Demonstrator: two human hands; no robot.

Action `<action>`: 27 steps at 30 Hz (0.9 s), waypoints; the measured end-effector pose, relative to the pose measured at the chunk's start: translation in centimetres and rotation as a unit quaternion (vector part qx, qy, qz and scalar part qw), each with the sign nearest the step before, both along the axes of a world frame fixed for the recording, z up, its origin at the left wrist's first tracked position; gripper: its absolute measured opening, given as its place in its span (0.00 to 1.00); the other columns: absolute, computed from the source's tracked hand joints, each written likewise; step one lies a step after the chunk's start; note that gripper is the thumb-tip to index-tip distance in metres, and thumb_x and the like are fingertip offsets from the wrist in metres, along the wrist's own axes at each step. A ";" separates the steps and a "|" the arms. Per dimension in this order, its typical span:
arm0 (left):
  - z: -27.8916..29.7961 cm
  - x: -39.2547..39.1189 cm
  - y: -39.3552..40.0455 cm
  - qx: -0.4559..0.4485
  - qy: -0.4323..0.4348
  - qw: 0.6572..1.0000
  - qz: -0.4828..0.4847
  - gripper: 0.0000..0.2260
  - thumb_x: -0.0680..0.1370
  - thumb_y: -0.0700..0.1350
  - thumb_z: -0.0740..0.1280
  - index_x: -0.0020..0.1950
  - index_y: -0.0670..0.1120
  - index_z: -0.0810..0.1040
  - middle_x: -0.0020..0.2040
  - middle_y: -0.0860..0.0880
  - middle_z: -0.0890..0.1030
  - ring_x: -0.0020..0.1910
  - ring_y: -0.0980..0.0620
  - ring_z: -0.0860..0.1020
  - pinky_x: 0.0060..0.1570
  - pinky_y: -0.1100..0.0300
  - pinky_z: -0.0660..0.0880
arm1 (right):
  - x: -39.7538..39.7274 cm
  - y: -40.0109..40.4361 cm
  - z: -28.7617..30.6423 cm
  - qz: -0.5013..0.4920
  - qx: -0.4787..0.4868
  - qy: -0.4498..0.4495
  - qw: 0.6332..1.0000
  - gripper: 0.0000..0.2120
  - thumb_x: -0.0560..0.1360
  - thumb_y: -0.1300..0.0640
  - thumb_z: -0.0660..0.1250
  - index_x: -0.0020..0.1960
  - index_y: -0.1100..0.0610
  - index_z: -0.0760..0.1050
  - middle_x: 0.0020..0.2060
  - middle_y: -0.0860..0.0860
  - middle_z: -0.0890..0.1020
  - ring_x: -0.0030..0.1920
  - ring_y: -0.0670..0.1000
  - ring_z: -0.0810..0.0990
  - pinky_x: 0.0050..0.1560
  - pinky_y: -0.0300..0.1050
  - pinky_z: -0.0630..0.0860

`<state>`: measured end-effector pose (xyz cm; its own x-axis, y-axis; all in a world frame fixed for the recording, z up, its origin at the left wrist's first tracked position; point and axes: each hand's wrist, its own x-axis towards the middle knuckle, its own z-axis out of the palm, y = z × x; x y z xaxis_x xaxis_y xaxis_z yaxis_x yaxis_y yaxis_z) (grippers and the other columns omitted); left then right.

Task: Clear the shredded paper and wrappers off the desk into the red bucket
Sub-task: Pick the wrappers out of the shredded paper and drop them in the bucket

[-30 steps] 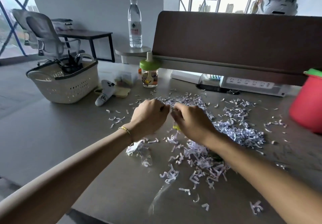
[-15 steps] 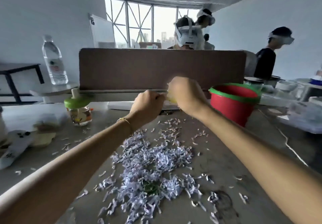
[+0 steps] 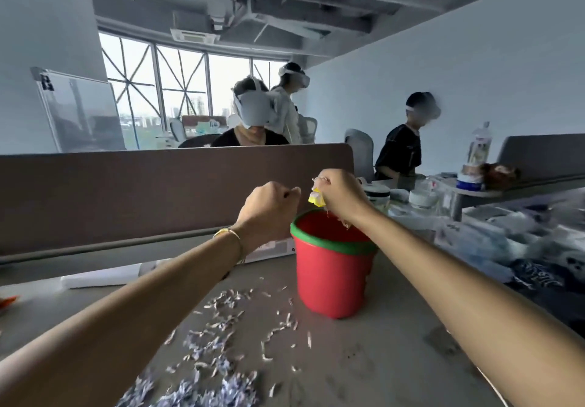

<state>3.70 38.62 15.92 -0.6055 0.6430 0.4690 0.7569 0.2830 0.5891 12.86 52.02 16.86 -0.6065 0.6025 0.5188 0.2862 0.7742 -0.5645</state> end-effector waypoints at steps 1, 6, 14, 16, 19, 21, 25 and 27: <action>-0.1 -0.2 0.8 -0.001 -0.001 1.000 -0.002 0.24 0.79 0.53 0.60 0.28 0.40 0.69 0.29 0.44 0.77 0.32 0.41 0.74 0.32 0.56 0.68 | -0.3 1.3 -0.6 0.002 -0.013 -0.022 1.000 0.17 0.77 0.59 0.60 0.30 0.55 0.69 0.26 0.48 0.75 0.34 0.57 0.79 0.35 0.48 0.72; -0.7 -0.8 3.9 -0.020 0.004 1.000 -0.015 0.24 0.80 0.55 0.59 0.34 0.38 0.76 0.35 0.42 0.82 0.38 0.41 0.79 0.41 0.53 0.75 | -0.6 5.9 -2.7 0.028 -0.056 -0.116 0.991 0.10 0.76 0.57 0.63 0.37 0.52 0.78 0.37 0.48 0.83 0.41 0.53 0.81 0.41 0.45 0.74; -1.4 -0.7 8.2 -0.044 -0.020 0.999 -0.013 0.27 0.81 0.58 0.56 0.28 0.43 0.68 0.33 0.45 0.78 0.37 0.41 0.76 0.37 0.55 0.67 | 0.8 7.3 -3.1 0.102 -0.035 -0.270 0.957 0.19 0.73 0.54 0.76 0.63 0.52 0.80 0.47 0.45 0.80 0.52 0.48 0.80 0.54 0.43 0.74; -1.4 -0.6 9.3 -0.063 -0.018 0.998 -0.023 0.25 0.82 0.58 0.55 0.31 0.44 0.70 0.35 0.45 0.78 0.39 0.41 0.77 0.39 0.54 0.68 | 1.6 7.4 -2.8 0.091 -0.019 -0.254 0.963 0.14 0.72 0.55 0.76 0.57 0.52 0.82 0.48 0.49 0.84 0.51 0.51 0.82 0.54 0.48 0.78; -1.5 -0.4 10.8 -0.105 -0.019 0.991 -0.075 0.19 0.82 0.52 0.56 0.34 0.45 0.72 0.34 0.48 0.76 0.39 0.43 0.75 0.39 0.55 0.68 | 3.6 7.2 -2.4 0.033 0.067 -0.207 0.975 0.03 0.72 0.59 0.68 0.44 0.55 0.80 0.39 0.53 0.84 0.41 0.55 0.83 0.41 0.53 0.79; -1.7 -0.4 11.8 -0.129 -0.030 0.985 -0.109 0.13 0.81 0.47 0.58 0.40 0.45 0.78 0.37 0.47 0.78 0.39 0.44 0.76 0.40 0.55 0.73 | 4.8 6.6 -2.3 0.016 0.121 -0.187 0.975 0.08 0.70 0.63 0.63 0.41 0.55 0.80 0.35 0.52 0.83 0.38 0.55 0.82 0.38 0.54 0.80; -1.9 -0.7 12.5 -0.185 -0.037 0.969 -0.161 0.05 0.78 0.45 0.66 0.44 0.49 0.82 0.37 0.50 0.79 0.37 0.51 0.76 0.35 0.61 0.71 | 6.3 5.3 -1.8 0.014 0.143 -0.154 0.977 0.15 0.69 0.64 0.62 0.44 0.50 0.84 0.40 0.50 0.86 0.43 0.54 0.82 0.45 0.51 0.80; -1.9 -0.5 12.2 -0.209 -0.053 0.957 -0.192 0.07 0.79 0.46 0.67 0.49 0.45 0.83 0.39 0.48 0.82 0.40 0.47 0.79 0.42 0.57 0.76 | 6.5 4.8 -1.7 0.009 0.140 -0.149 0.979 0.16 0.70 0.64 0.62 0.46 0.49 0.85 0.42 0.50 0.86 0.45 0.54 0.83 0.47 0.50 0.80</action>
